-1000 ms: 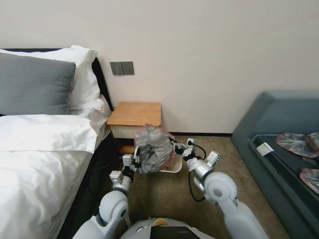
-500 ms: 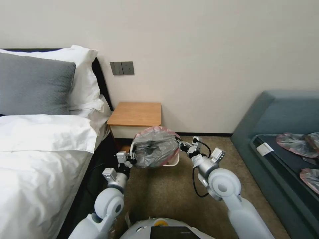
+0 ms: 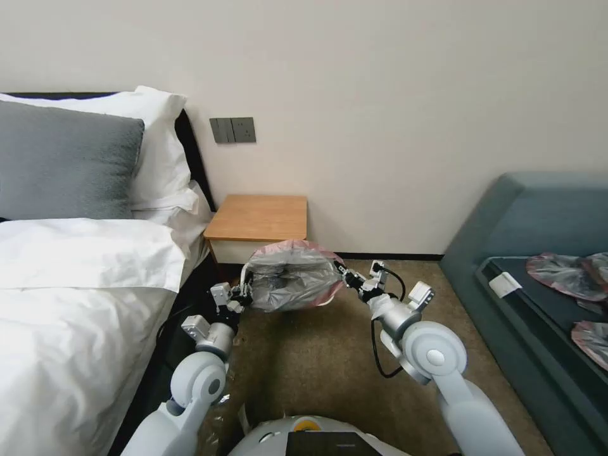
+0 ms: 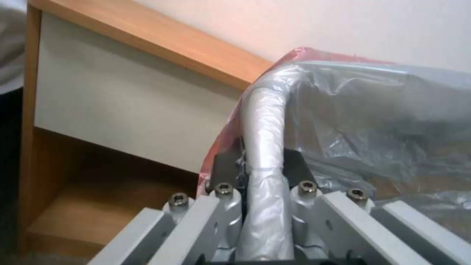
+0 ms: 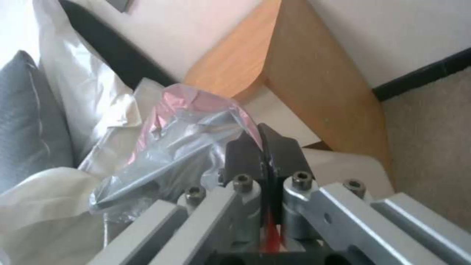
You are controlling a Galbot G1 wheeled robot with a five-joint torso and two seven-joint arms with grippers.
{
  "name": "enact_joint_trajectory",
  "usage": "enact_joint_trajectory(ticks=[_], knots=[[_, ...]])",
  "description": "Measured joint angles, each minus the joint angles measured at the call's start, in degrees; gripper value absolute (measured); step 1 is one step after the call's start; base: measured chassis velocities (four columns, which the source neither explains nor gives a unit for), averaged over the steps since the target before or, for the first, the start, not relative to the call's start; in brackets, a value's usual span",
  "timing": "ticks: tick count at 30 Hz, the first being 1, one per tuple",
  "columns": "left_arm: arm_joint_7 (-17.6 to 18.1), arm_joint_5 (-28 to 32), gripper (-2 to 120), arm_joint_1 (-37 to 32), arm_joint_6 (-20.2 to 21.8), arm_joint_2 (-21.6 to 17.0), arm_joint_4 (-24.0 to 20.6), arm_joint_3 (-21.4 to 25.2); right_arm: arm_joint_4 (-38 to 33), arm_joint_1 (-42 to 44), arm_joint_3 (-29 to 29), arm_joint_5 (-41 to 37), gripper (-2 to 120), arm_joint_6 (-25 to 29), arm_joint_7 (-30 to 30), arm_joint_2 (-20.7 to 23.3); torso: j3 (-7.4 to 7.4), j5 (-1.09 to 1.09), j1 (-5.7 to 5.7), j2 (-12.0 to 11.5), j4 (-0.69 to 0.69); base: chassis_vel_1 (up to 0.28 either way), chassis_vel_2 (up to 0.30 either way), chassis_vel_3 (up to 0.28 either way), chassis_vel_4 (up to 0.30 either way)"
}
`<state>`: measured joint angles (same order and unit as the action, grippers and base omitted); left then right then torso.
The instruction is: Pick up the garbage bag from the table and place it over the trash can.
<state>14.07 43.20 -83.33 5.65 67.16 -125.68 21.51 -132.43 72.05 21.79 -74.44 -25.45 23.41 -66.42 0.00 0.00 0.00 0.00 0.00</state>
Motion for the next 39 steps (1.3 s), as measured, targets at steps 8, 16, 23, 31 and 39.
enact_joint_trajectory(ticks=[8, 16, 23, 31, 39], knots=[[-0.25, 5.54, 5, 0.53, -0.15, 0.28, 0.33, 1.44, -0.08, 1.28, 0.76, -1.02, 0, -0.21, -0.48, -0.45, 0.0, 0.0, 0.0, 0.0, 0.0, 0.0, 0.0, 0.0, 0.0], [0.3, 10.2, 5, 0.59, 0.97, 0.39, -0.11, 2.23, 0.34, 1.71, 0.25, 0.63, 19, -0.94, -0.66, -1.44, 0.0, 0.0, 0.0, 0.0, 0.0, 0.0, 0.0, 0.0, 0.0], [1.18, 14.01, 5, 0.83, 2.09, 0.24, -0.86, 3.14, 2.59, 2.51, -0.41, 6.79, 48, -0.98, -3.68, -2.28, 0.0, 0.0, 0.0, 0.0, 0.0, 0.0, 0.0, 0.0, 0.0], [1.87, 16.33, 5, 0.77, 3.41, -0.03, -1.82, 3.69, 7.06, 2.23, -0.89, 12.57, 85, -0.15, -7.03, -3.62, 0.0, 0.0, 0.0, 0.0, 0.0, 0.0, 0.0, 0.0, 0.0], [1.91, 17.92, 5, 0.56, 4.06, -0.38, -2.71, 4.19, 10.93, 1.44, -1.57, 17.99, 100, 1.07, -10.21, -4.54, 0.0, 0.0, 0.0, 0.0, 0.0, 0.0, 0.0, 0.0, 0.0]])
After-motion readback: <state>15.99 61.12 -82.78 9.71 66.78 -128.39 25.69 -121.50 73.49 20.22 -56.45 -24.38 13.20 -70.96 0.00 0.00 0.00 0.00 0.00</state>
